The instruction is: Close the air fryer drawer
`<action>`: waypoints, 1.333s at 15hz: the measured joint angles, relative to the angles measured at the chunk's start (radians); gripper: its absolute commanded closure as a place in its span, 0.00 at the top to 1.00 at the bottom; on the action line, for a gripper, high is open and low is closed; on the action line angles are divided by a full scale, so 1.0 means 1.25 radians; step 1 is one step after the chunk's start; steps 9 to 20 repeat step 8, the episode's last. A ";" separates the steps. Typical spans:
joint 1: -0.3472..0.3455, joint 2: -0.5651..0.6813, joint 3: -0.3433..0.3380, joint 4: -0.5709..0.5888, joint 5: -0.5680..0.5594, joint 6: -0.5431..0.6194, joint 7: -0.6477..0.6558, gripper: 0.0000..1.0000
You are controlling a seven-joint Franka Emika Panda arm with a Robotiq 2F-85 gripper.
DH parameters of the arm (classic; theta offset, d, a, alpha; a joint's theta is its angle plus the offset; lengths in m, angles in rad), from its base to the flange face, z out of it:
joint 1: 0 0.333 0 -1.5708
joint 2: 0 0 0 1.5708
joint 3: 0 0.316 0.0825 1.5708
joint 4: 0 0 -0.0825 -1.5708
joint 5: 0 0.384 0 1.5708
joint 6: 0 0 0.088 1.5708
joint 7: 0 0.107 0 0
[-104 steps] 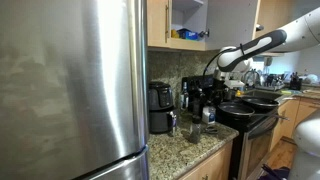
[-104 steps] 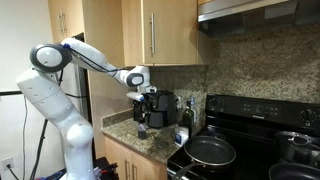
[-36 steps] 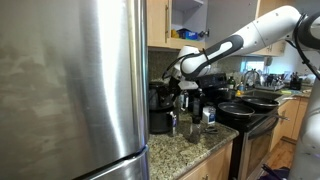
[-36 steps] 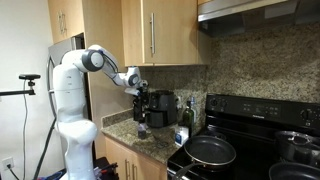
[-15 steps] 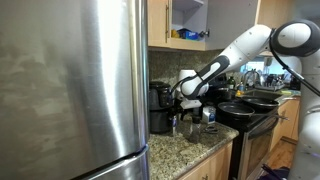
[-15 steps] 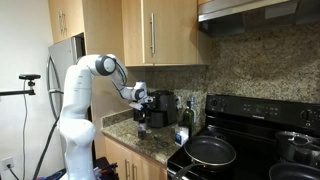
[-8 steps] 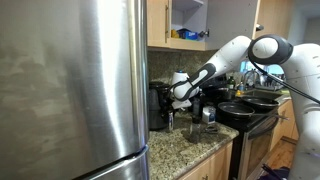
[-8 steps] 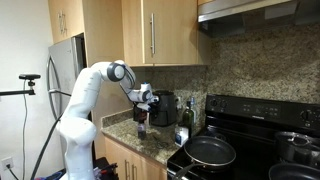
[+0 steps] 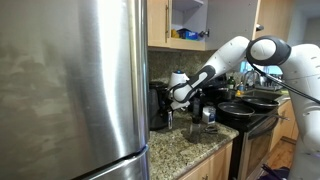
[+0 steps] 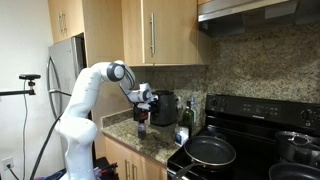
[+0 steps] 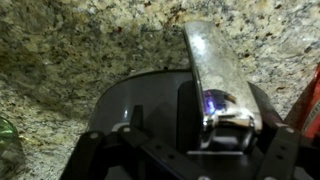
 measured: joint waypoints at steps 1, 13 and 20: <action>0.000 -0.006 0.004 0.001 0.006 0.000 0.000 1.00; -0.004 -0.249 0.037 -0.079 0.033 -0.093 -0.006 1.00; -0.004 -0.249 0.037 -0.079 0.033 -0.093 -0.006 1.00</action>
